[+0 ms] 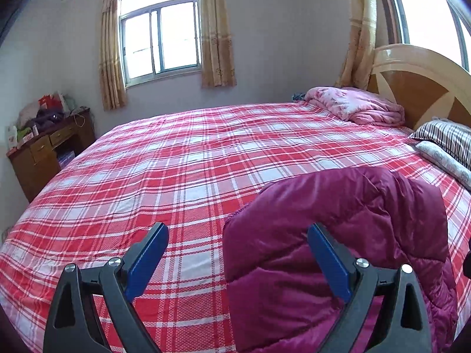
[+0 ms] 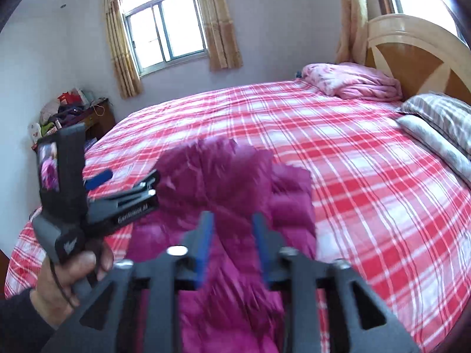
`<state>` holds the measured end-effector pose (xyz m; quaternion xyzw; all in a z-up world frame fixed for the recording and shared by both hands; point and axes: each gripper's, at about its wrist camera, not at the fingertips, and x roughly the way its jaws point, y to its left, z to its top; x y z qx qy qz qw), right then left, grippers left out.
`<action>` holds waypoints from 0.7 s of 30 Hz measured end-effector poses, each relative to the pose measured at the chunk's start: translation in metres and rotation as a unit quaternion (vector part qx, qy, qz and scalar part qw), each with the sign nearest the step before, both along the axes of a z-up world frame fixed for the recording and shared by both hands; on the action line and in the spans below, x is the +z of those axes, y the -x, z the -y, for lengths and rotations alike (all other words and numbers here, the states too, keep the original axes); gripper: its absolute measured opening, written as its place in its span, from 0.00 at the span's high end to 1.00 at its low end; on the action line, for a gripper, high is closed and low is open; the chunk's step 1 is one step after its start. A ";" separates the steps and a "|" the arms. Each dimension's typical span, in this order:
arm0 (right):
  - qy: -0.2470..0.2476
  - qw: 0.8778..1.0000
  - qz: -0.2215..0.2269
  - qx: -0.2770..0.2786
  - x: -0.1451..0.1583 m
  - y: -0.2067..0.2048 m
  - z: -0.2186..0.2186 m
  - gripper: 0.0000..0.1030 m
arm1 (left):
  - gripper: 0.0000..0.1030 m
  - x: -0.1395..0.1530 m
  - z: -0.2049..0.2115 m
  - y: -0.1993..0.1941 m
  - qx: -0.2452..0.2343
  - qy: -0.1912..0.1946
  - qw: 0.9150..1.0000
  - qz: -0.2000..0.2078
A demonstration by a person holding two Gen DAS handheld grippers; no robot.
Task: Fold large clothes
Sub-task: 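Grasp the folded jacket bundle with the right tool beside the left tool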
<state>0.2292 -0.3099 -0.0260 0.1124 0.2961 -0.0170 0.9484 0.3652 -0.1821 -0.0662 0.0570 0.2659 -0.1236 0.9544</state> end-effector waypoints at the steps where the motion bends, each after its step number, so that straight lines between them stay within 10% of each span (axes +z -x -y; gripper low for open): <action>1: 0.002 1.000 0.008 0.002 0.000 -0.011 0.000 0.29 | 0.07 -0.001 -0.002 -0.005 0.007 0.001 1.000 -0.011; 5: -0.009 0.999 -0.038 0.004 -0.030 -0.038 0.004 0.79 | 0.07 -0.008 0.002 -0.009 0.000 0.009 0.999 -0.043; 21: -0.020 0.997 -0.057 -0.047 -0.086 -0.029 0.035 0.86 | 0.04 -0.063 0.057 -0.008 -0.008 -0.091 0.994 -0.051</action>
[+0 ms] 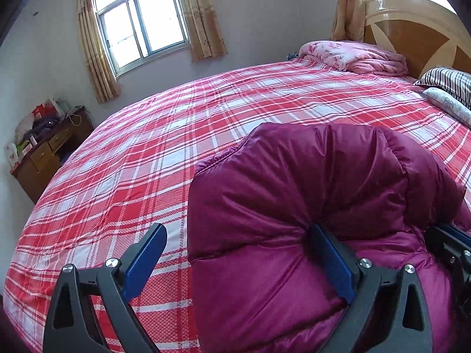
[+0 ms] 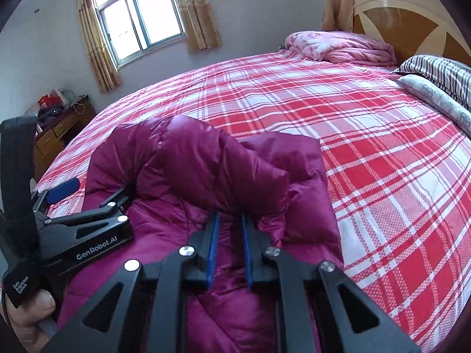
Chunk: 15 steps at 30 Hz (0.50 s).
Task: Fold large clothes
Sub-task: 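Grasp the folded jacket bundle with the right tool beside the left tool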
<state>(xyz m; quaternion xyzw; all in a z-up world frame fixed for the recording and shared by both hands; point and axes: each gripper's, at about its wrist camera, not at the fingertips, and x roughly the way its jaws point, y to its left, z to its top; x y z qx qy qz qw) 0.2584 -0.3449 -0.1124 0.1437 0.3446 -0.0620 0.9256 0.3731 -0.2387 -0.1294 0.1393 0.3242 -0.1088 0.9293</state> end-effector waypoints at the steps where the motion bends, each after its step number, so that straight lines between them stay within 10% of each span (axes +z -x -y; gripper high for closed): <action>1: -0.001 1.000 0.000 -0.001 -0.002 0.000 0.001 0.86 | 0.03 -0.003 -0.001 -0.001 0.000 0.003 1.000 -0.004; 15: -0.014 1.000 -0.022 0.000 -0.014 -0.009 0.005 0.86 | 0.02 -0.012 0.000 -0.008 -0.004 0.016 0.999 -0.029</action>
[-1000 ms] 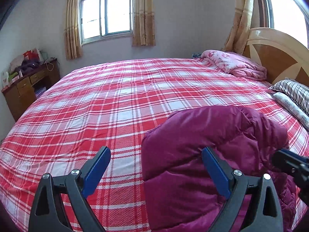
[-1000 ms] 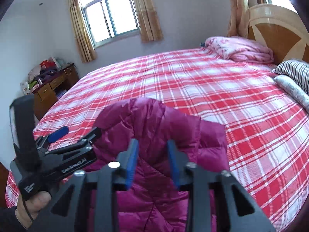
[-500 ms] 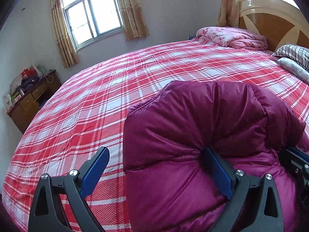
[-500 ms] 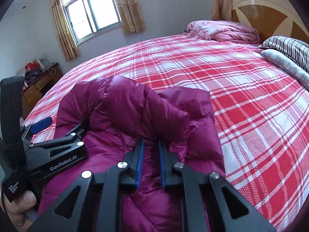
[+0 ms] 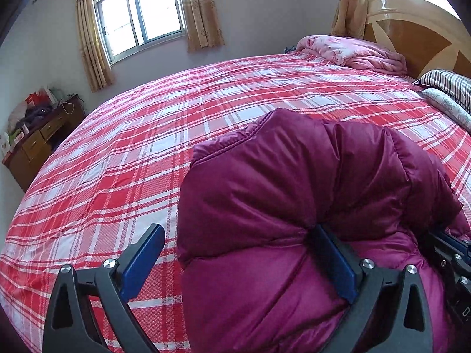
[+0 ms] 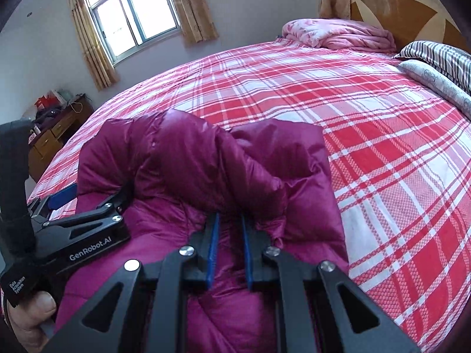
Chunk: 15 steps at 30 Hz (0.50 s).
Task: Fold large clothes
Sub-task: 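Grasp the folded jacket bundle with the right tool beside the left tool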
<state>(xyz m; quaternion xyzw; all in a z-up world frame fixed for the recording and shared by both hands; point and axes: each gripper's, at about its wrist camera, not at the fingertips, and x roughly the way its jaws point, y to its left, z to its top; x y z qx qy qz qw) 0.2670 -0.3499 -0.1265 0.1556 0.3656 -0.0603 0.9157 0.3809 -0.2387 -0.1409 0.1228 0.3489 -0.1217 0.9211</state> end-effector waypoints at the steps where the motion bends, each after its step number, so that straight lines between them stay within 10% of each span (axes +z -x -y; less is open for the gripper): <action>1: -0.001 1.000 -0.001 0.000 0.000 0.000 0.000 0.86 | 0.02 0.000 0.000 0.000 -0.001 0.000 1.000 0.000; 15: -0.008 1.000 -0.009 0.002 -0.004 -0.003 0.005 0.86 | 0.02 -0.003 0.000 0.000 -0.003 -0.001 1.000 -0.004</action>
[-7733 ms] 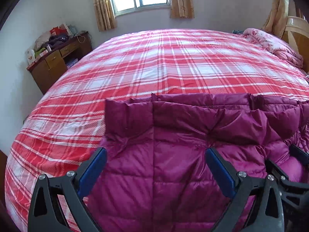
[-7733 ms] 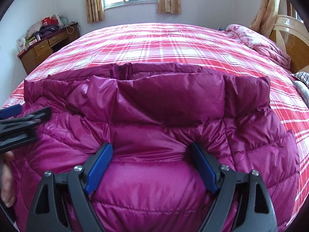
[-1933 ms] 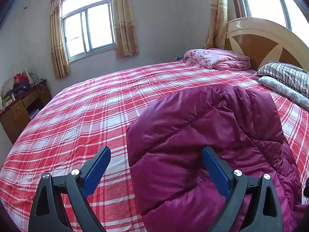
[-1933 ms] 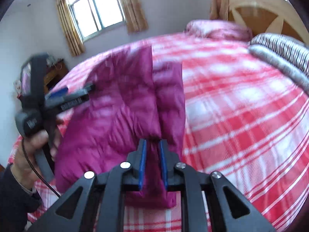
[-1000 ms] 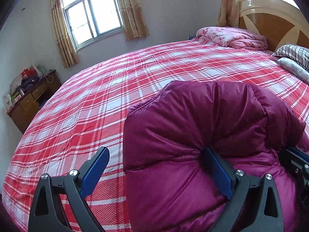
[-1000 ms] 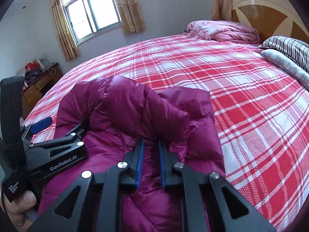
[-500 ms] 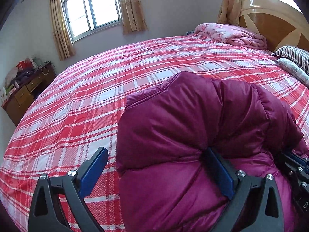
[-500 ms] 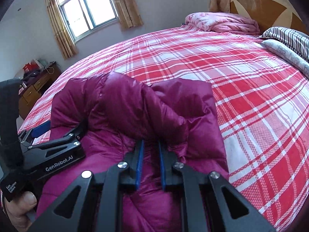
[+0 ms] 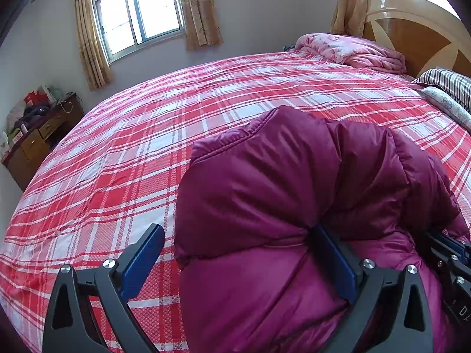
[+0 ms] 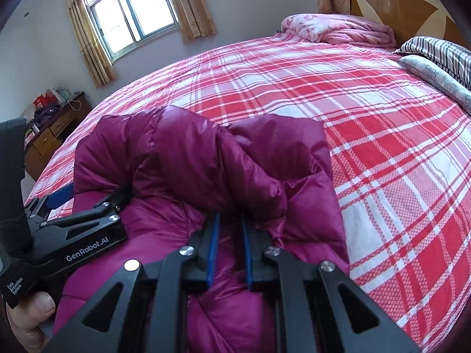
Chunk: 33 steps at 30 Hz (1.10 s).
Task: Fold large clothes
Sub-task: 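Grasp the folded jacket bundle with the right tool beside the left tool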
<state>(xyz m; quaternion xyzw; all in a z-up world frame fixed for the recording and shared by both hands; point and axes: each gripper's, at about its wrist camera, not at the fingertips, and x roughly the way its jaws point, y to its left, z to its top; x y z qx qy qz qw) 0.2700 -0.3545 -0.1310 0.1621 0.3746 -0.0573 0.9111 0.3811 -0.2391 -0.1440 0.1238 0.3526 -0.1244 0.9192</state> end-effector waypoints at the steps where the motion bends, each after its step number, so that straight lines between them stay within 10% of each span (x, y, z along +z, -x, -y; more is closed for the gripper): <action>1: 0.000 1.000 0.000 0.000 0.000 0.000 0.000 0.86 | 0.02 0.000 0.000 0.000 0.000 0.000 1.000 0.000; 24: 0.002 1.000 -0.004 -0.001 -0.001 -0.001 0.001 0.86 | 0.02 -0.001 -0.001 -0.001 -0.003 -0.003 1.000 -0.002; 28: -0.017 1.000 -0.002 0.017 0.010 0.005 0.006 0.81 | 0.02 0.014 -0.025 0.003 -0.029 0.043 0.998 -0.030; 32: -0.045 0.997 0.064 -0.010 0.038 0.042 0.027 0.10 | 0.02 0.037 -0.078 0.025 -0.038 0.124 0.991 -0.042; 33: -0.038 0.996 0.079 -0.026 0.043 0.050 0.032 0.08 | 0.02 0.039 -0.086 0.030 -0.039 0.139 0.988 -0.047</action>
